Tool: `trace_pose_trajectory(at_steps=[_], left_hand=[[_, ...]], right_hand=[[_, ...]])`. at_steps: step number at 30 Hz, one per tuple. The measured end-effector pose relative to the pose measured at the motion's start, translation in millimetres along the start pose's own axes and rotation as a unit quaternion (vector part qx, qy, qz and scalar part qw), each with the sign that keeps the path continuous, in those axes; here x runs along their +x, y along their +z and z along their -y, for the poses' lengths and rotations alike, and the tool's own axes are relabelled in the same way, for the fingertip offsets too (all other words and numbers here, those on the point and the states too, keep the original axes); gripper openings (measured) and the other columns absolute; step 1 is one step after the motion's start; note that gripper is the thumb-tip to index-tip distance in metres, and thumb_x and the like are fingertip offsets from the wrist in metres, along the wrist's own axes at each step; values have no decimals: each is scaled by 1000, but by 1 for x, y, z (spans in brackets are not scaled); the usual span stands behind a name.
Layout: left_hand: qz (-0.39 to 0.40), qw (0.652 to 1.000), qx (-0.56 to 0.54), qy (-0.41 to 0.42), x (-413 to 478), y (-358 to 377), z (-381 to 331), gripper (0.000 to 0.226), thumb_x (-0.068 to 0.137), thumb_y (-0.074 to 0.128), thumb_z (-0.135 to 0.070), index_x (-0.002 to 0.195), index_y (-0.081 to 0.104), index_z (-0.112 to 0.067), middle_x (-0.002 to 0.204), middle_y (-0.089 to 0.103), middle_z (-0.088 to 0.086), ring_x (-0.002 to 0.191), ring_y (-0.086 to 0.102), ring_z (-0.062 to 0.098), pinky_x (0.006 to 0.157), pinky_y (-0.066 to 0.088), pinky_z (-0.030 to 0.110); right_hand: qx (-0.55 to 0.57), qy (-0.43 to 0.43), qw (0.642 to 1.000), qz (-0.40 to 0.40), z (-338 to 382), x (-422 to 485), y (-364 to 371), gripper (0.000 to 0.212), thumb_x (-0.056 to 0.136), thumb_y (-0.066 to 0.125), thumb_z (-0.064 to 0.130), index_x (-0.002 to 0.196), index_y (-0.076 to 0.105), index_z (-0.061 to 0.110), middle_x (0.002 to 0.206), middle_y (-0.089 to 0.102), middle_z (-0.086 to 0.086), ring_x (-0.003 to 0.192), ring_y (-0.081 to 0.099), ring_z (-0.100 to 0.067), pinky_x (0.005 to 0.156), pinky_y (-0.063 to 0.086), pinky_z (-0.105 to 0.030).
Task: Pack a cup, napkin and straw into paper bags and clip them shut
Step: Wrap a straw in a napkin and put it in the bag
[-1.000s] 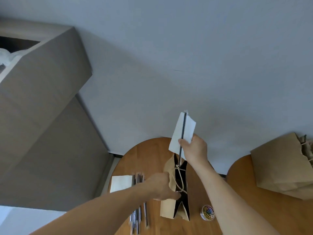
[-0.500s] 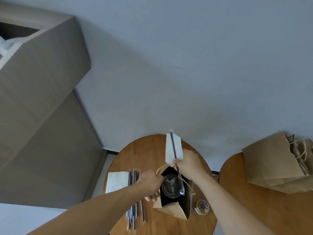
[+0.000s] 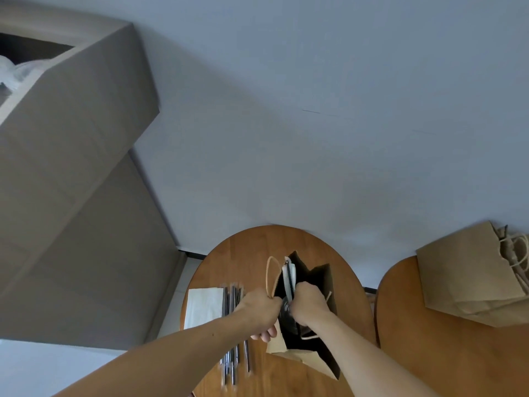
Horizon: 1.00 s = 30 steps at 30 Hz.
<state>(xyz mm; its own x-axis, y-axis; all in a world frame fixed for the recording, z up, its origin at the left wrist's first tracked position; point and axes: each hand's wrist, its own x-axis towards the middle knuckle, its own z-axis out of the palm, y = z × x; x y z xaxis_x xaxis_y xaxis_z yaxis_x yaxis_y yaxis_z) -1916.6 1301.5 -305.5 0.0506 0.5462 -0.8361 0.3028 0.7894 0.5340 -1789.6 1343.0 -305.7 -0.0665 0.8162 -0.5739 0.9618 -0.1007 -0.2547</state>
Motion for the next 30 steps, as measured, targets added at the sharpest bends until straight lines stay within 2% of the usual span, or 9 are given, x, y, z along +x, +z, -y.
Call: trace_pose_trajectory(at_steps=[5, 9, 12, 15, 19, 22, 24, 27, 30], left_hand=[[-5, 1000, 13, -2, 1, -7, 8, 46, 95, 43, -33, 123, 51, 2, 48, 58, 1, 39, 53, 14, 45, 40, 19], [-4, 999, 42, 21, 1, -3, 12, 30, 89, 42, -37, 95, 52, -9, 49, 63, 1, 41, 56, 13, 47, 44, 21], [-13, 999, 41, 18, 2, -3, 9, 32, 90, 43, -36, 100, 54, -7, 60, 68, 11, 41, 57, 13, 49, 45, 22], [-19, 998, 52, 26, 3, -7, 6, 43, 91, 43, -36, 114, 54, -1, 51, 64, 3, 41, 56, 13, 49, 45, 22], [-12, 996, 76, 42, 3, -5, 1, 31, 90, 42, -37, 92, 53, -8, 52, 63, 0, 42, 56, 14, 47, 44, 21], [-12, 994, 94, 54, 3, -3, -2, 30, 89, 42, -37, 86, 53, -9, 52, 61, 1, 43, 55, 15, 46, 45, 24], [-42, 986, 133, 95, 4, -2, -5, 32, 87, 46, -41, 86, 57, -10, 62, 63, 3, 54, 61, 20, 57, 55, 36], [-86, 960, 202, 175, 2, 1, -7, 37, 83, 50, -51, 99, 56, -18, 81, 64, 3, 73, 67, 20, 68, 57, 35], [-64, 957, 204, 195, 1, 5, -8, 43, 79, 54, -50, 110, 52, -20, 86, 61, 0, 83, 65, 20, 78, 59, 34]], right_hand=[[7, 47, 997, 64, -7, 16, 21, 23, 98, 52, 12, 77, 44, 20, 80, 53, 2, 82, 56, -18, 75, 47, -27], [18, 57, 992, 107, -10, 29, 26, 8, 98, 50, 14, 93, 56, 17, 98, 62, -4, 100, 62, -22, 83, 48, -27], [30, 67, 993, 91, -15, 38, 26, 21, 98, 50, 14, 115, 61, 8, 118, 63, -12, 114, 59, -27, 90, 46, -31], [21, 64, 995, 67, -17, 35, 27, 9, 99, 50, 19, 92, 54, 16, 93, 60, -4, 85, 61, -17, 80, 48, -28], [-11, 29, 999, 38, -11, 23, 19, 11, 97, 53, 14, 108, 54, 13, 87, 54, 0, 87, 61, -20, 69, 42, -24], [-65, -14, 996, 51, -1, 3, -2, 18, 94, 52, 5, 80, 50, 16, 74, 49, 1, 70, 53, -16, 58, 40, -25], [-93, -62, 992, 52, 4, -11, -20, 25, 90, 55, 4, 70, 47, 19, 70, 52, 0, 64, 53, -16, 54, 42, -25], [-105, -131, 986, -4, 1, -28, -51, 3, 91, 59, 24, 89, 61, 22, 83, 64, 4, 76, 62, -16, 75, 55, -34], [-45, -152, 983, -96, -18, -32, -74, 28, 91, 58, 47, 111, 63, 28, 102, 67, 10, 95, 63, -14, 86, 48, -32]])
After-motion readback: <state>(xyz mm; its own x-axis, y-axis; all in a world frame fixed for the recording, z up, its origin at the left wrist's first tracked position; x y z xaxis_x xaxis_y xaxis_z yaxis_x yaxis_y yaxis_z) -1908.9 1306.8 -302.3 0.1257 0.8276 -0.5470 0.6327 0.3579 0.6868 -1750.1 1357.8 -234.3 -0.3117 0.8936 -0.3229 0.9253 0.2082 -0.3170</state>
